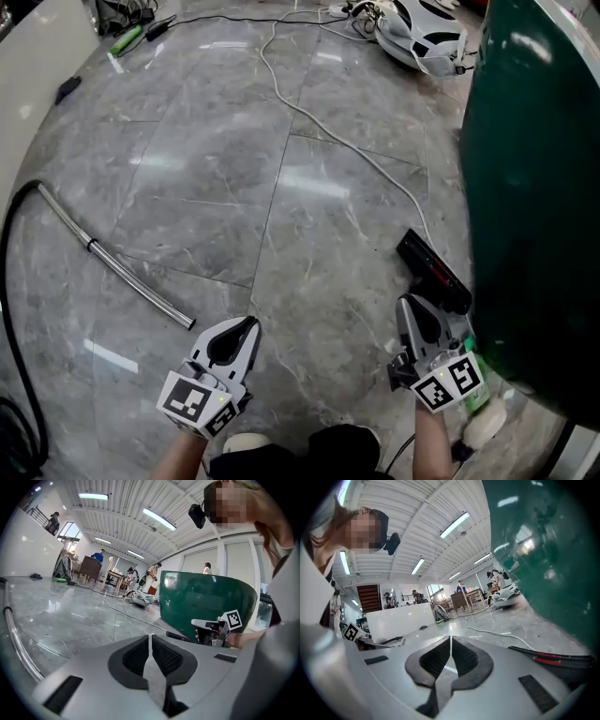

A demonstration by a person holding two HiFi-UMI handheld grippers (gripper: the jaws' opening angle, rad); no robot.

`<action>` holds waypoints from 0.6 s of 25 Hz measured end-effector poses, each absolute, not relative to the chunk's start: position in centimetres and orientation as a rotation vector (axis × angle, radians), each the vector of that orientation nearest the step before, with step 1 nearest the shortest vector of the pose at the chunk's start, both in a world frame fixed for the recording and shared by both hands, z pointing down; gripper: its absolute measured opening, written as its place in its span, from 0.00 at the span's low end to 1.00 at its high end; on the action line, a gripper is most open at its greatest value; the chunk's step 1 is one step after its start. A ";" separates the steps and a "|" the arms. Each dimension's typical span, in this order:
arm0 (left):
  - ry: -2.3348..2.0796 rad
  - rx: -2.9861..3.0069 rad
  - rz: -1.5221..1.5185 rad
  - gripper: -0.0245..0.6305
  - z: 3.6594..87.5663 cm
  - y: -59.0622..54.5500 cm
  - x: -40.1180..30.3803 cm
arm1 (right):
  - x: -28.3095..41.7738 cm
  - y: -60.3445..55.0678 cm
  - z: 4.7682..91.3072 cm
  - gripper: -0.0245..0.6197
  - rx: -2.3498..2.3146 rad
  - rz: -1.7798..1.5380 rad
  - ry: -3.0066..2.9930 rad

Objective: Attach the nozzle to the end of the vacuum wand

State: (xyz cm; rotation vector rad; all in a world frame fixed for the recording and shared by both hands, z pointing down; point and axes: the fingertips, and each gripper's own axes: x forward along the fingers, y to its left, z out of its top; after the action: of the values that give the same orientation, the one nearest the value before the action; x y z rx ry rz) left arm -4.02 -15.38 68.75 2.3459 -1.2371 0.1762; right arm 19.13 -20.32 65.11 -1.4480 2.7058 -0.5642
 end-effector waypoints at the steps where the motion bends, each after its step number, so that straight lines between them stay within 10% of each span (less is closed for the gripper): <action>1: -1.235 2.349 0.182 0.09 69.0 -15.1 -4.0 | 19.1 -20.1 65.6 0.07 -1.455 -0.576 2.706; 11: -1.214 2.380 0.190 0.09 69.3 -14.9 -1.8 | 19.3 -19.8 64.3 0.08 -1.359 -0.446 2.878; 15: -1.188 2.370 0.197 0.09 69.9 -14.4 -1.6 | 21.5 -20.0 65.9 0.43 -1.340 -0.486 3.058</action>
State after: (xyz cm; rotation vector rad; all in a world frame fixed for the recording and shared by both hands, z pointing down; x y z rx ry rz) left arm -1.63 -14.39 69.93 2.3698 -1.1880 0.1970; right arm 21.47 -19.96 65.86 -1.3402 3.0580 -0.4861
